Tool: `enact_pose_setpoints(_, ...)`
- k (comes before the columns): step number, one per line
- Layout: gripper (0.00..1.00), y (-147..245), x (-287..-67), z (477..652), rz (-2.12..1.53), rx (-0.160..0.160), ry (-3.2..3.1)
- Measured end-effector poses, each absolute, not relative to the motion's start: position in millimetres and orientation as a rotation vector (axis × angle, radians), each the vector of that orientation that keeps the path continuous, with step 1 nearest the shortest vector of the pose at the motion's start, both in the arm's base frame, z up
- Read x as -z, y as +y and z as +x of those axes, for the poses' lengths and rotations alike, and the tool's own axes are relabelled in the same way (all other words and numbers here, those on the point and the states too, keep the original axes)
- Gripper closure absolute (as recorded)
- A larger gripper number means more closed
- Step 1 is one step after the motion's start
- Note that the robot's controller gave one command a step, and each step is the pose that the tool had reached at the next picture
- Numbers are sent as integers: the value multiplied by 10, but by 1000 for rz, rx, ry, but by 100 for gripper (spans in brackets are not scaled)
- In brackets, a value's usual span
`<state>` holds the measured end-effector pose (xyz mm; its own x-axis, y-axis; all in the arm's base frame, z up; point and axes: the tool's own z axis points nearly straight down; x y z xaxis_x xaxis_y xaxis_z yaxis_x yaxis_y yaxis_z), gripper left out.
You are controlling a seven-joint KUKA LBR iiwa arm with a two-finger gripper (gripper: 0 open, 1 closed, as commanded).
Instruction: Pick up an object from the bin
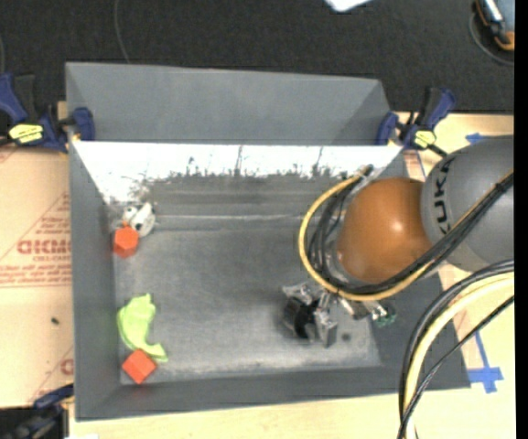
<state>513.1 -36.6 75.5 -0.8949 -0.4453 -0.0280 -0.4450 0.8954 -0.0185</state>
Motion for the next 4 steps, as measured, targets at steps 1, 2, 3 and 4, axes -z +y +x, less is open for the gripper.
enact_pose_setpoints(1, 100, -365, -756, 5132, -711, 18, 3027)
enact_pose_setpoints(2, 100, -261, -1967, 5079, -709, 18, 3026)
enact_pose_setpoints(3, 100, -261, -1968, 5078, -707, 17, 3026)
enact_pose_setpoints(4, 100, -262, -2982, 5077, -636, 16, 3042)
